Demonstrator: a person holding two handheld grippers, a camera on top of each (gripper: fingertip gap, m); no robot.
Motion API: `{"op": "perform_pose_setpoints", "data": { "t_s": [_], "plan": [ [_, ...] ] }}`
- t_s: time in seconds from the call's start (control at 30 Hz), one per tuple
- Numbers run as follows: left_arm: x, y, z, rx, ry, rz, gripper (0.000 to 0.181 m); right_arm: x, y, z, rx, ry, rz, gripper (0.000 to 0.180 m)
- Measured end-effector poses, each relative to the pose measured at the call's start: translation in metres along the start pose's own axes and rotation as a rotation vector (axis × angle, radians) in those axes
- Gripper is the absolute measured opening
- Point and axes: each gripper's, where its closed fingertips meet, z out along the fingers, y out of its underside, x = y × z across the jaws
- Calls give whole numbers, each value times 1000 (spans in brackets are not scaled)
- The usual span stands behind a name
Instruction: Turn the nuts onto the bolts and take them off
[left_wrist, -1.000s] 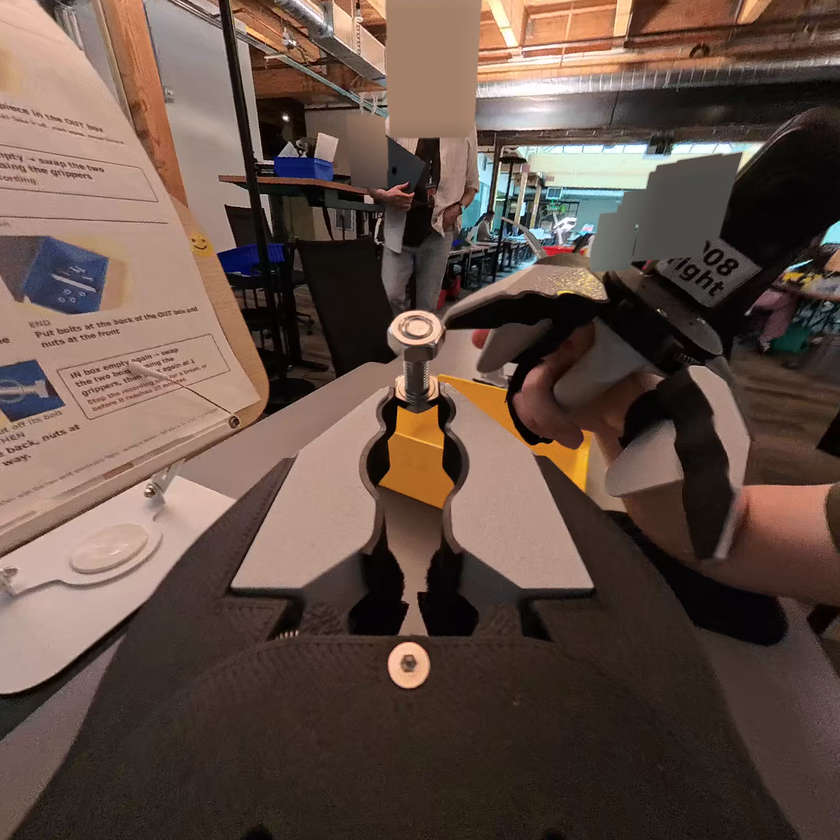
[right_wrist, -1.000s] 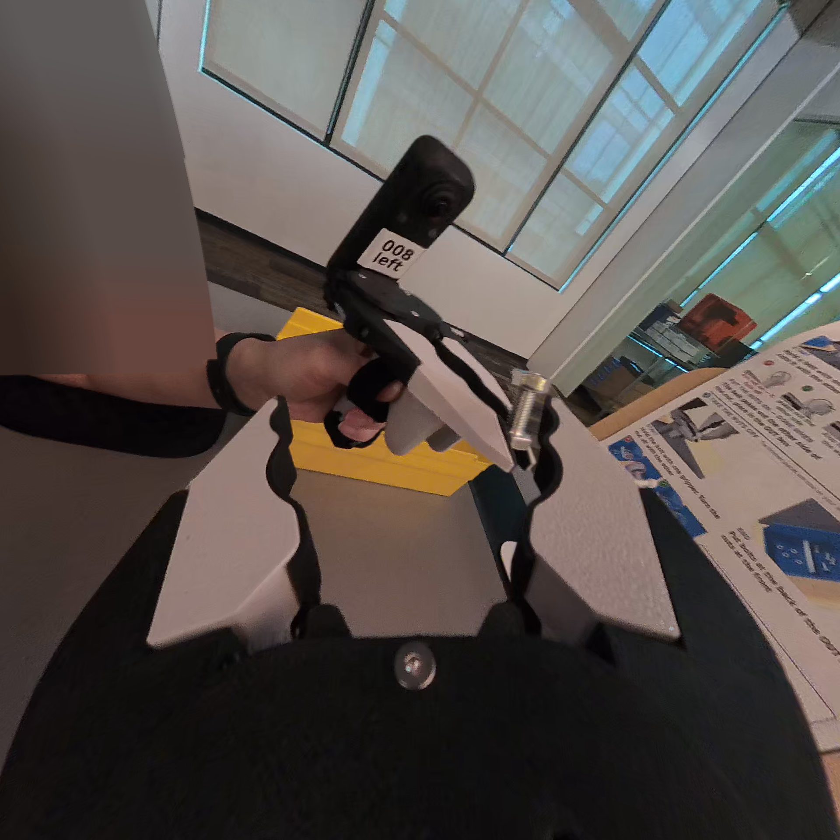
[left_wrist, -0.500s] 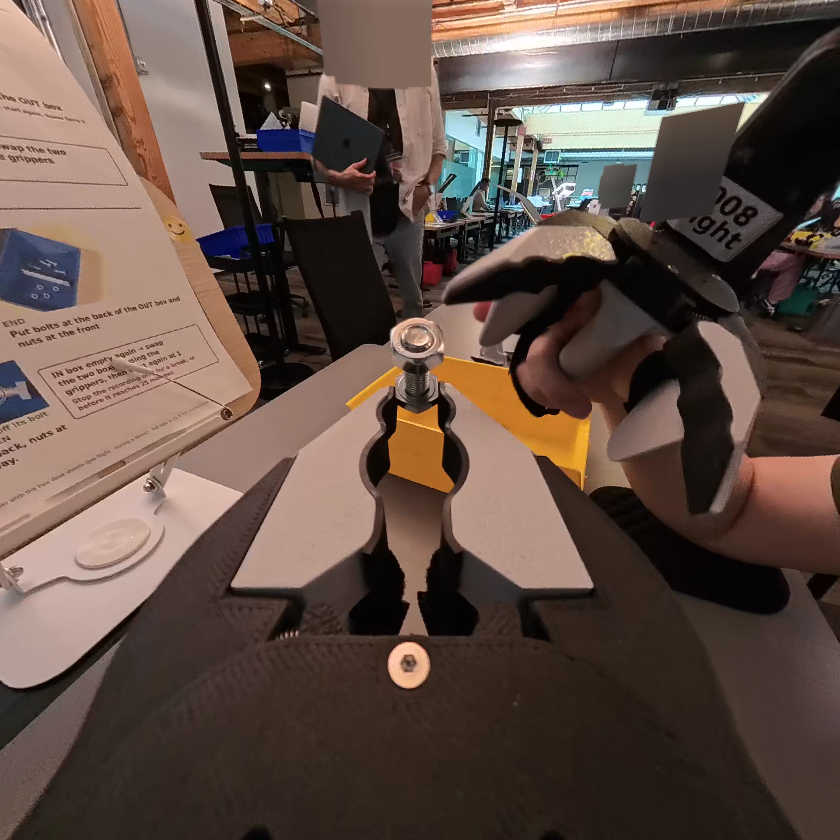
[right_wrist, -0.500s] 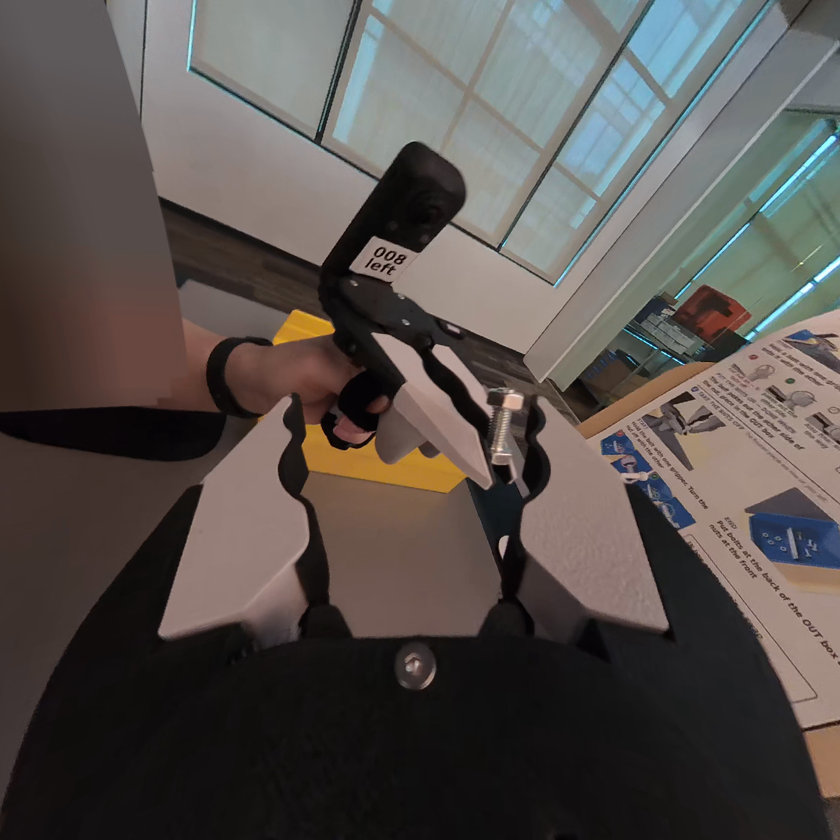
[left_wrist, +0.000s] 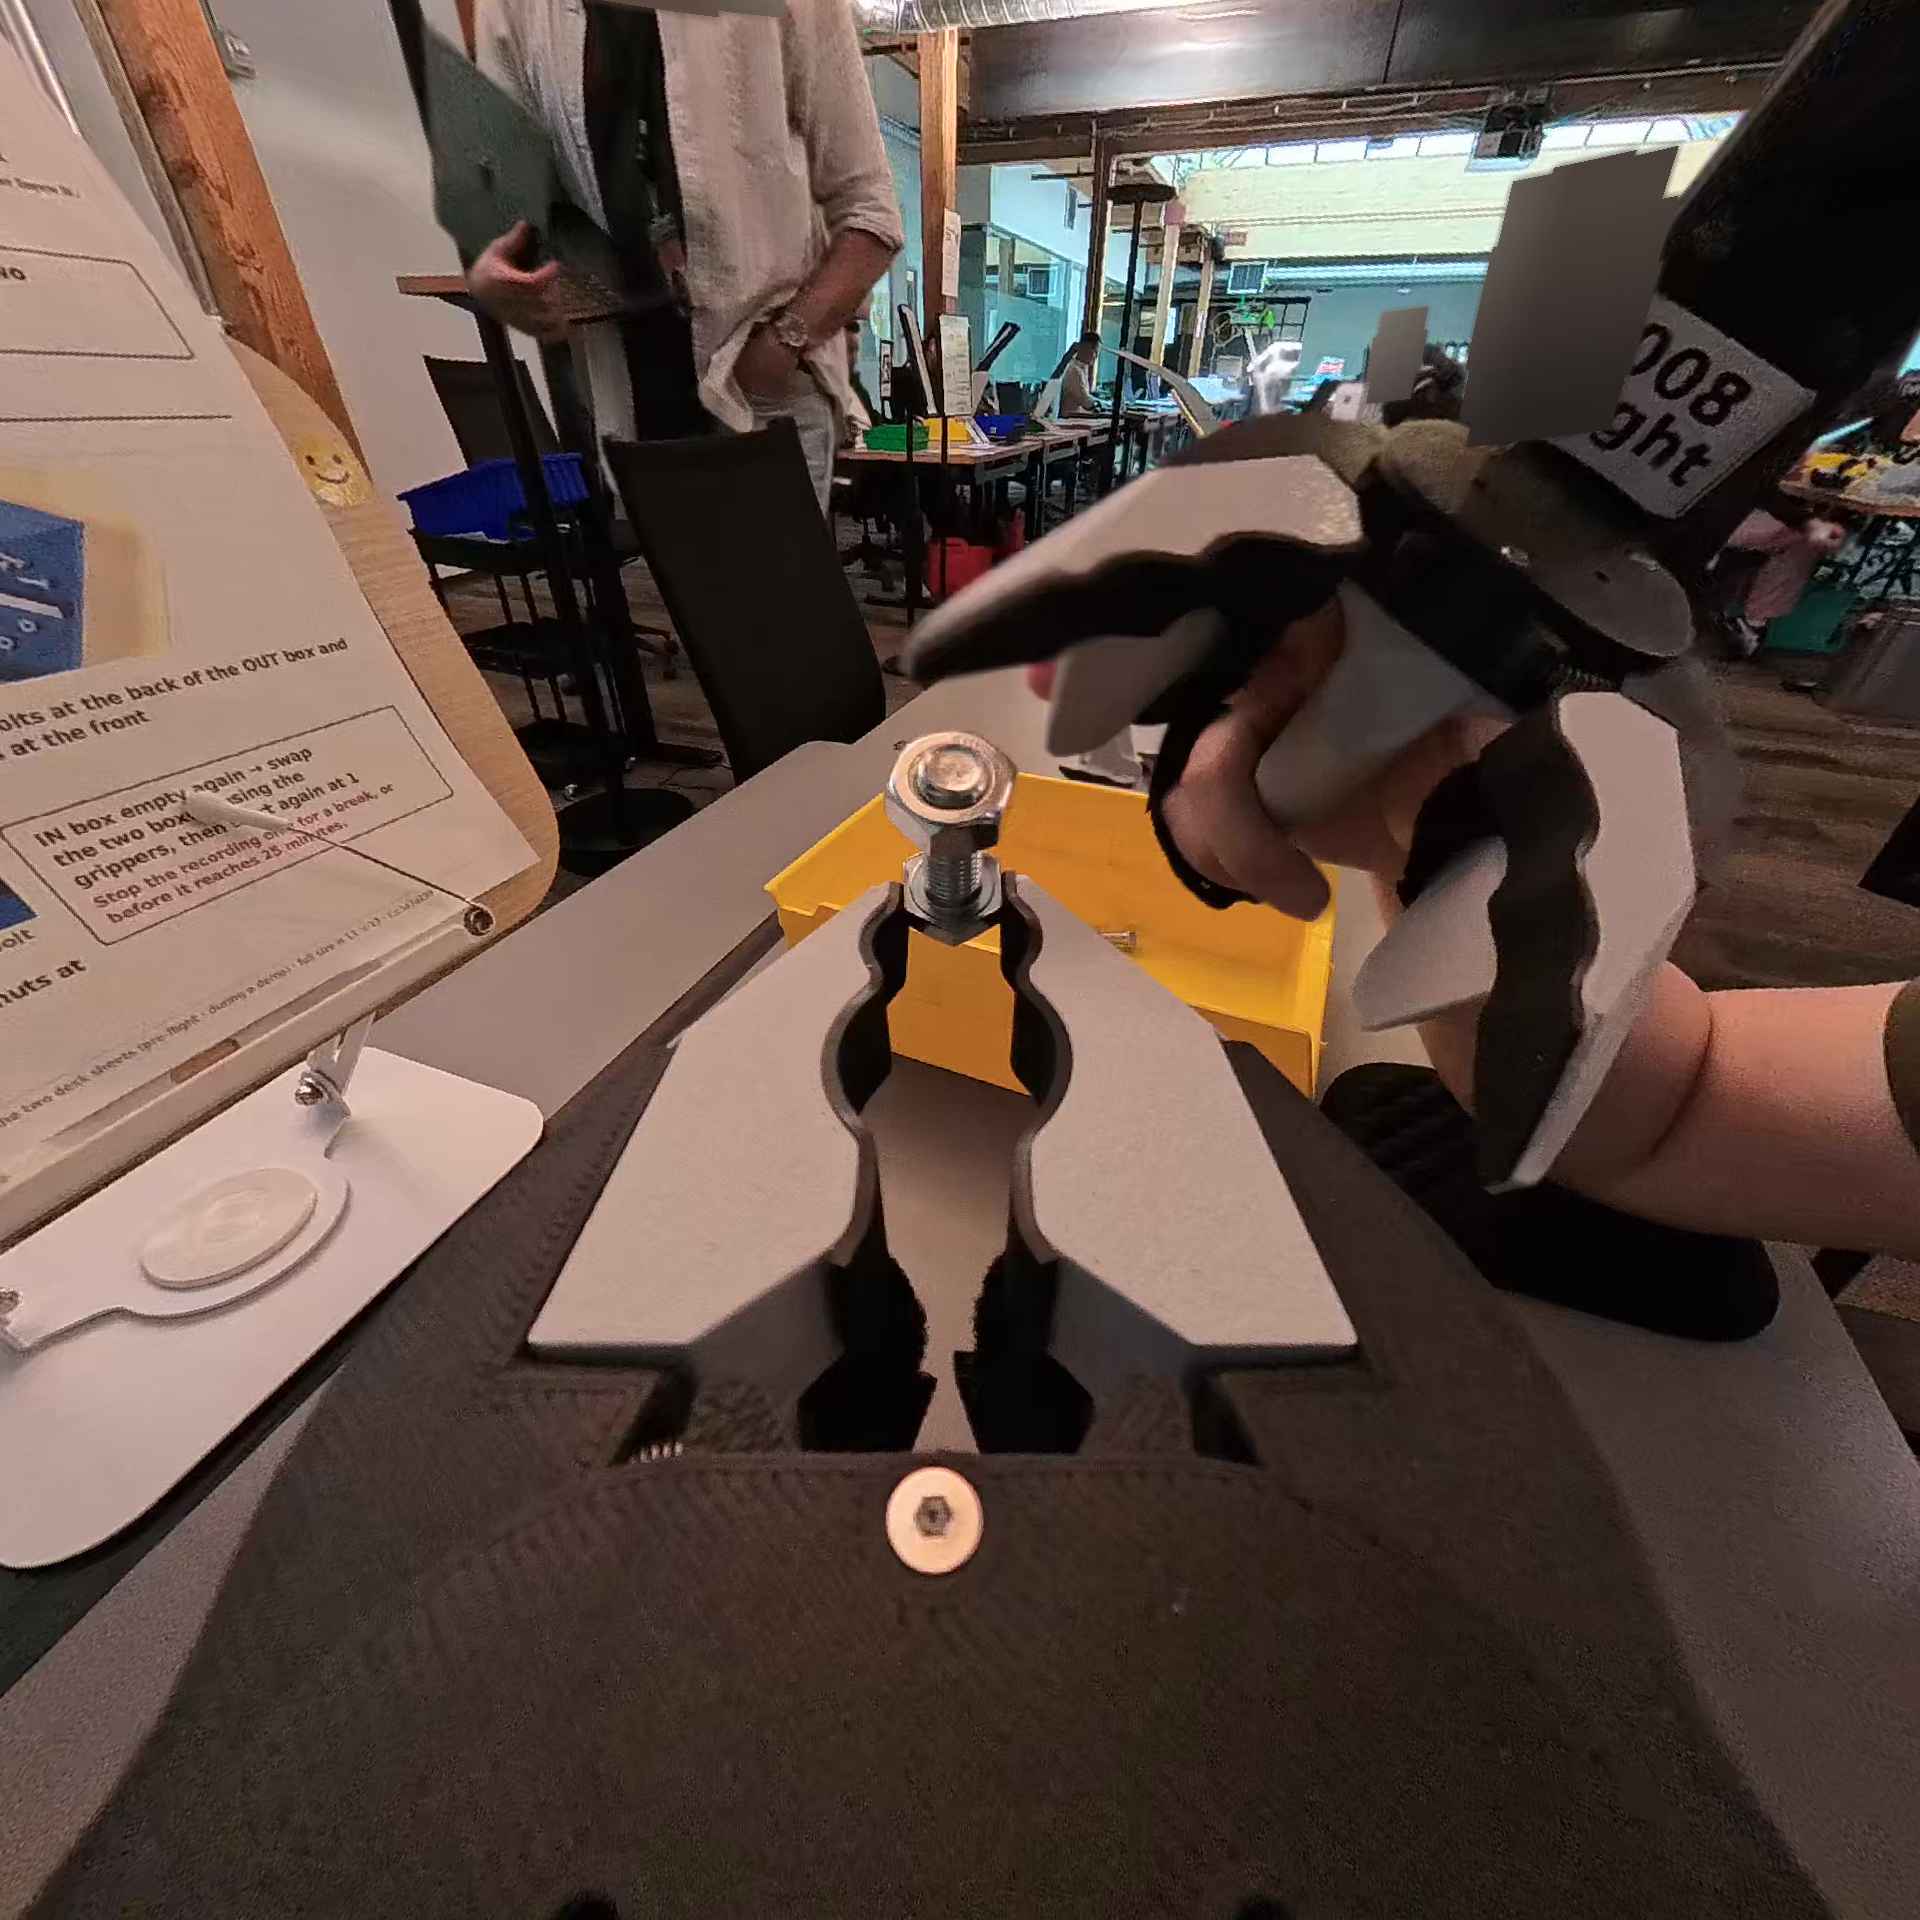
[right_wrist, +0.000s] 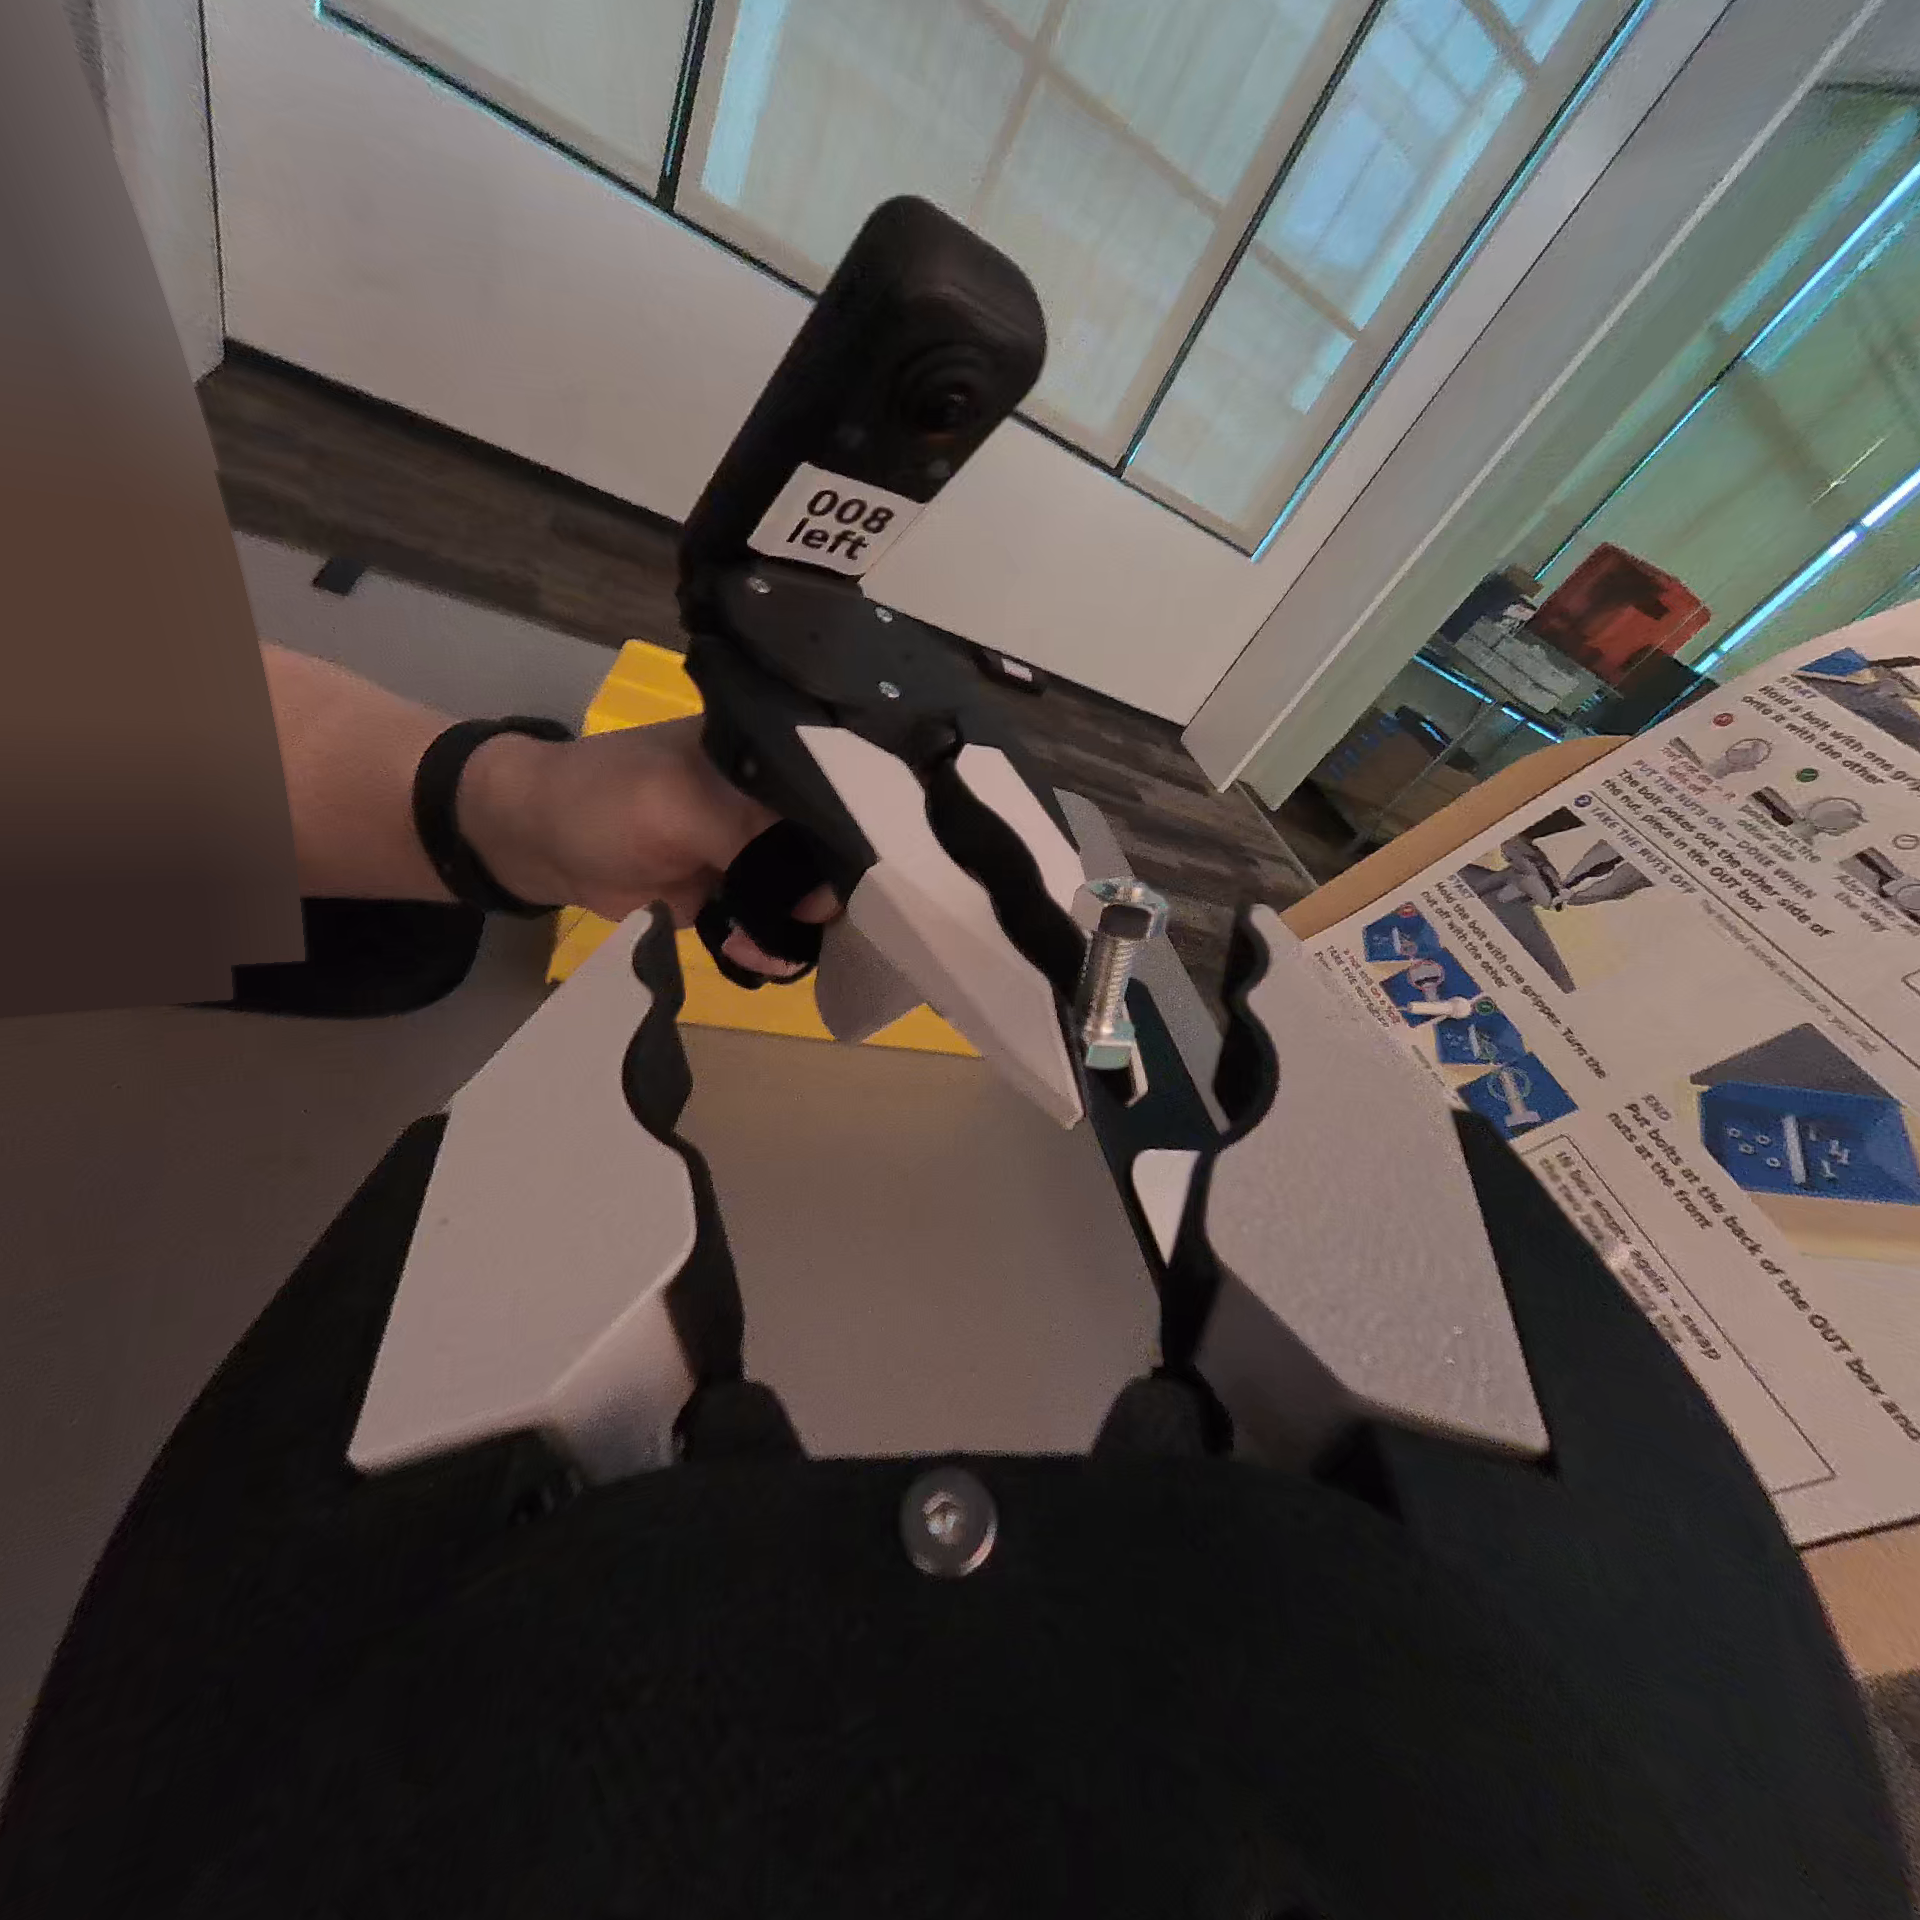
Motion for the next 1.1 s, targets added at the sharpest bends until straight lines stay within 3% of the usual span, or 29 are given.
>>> {"op": "perform_pose_setpoints", "data": {
  "t_s": [0.17,0.3,0.47,0.63,0.73,0.83,1.03,1.1],
  "plan": [
    [-1,2,1,-11,-12,14,16,-11,21,13,-107,-36,-74,111],
    [-7,-1,-3,3,-23,-12,16,-19,16,-2,-135,-78,-89,90],
    [1,-1,0,0,0,8,16,-4,3,2,-47,-2,-8,96],
    [-1,2,1,-17,-21,27,16,-9,14,5,-120,-11,-72,100],
    [-4,1,-1,-2,-11,-8,16,-15,1,-7,-81,-54,-44,84],
    [0,0,0,-5,-2,4,16,-5,-8,-6,-21,-5,6,92],
    [5,2,3,-14,2,37,16,-12,11,8,-99,-36,-19,103],
    [-1,2,1,-11,-16,15,16,-13,9,1,-109,-43,-34,95]
  ]
}}
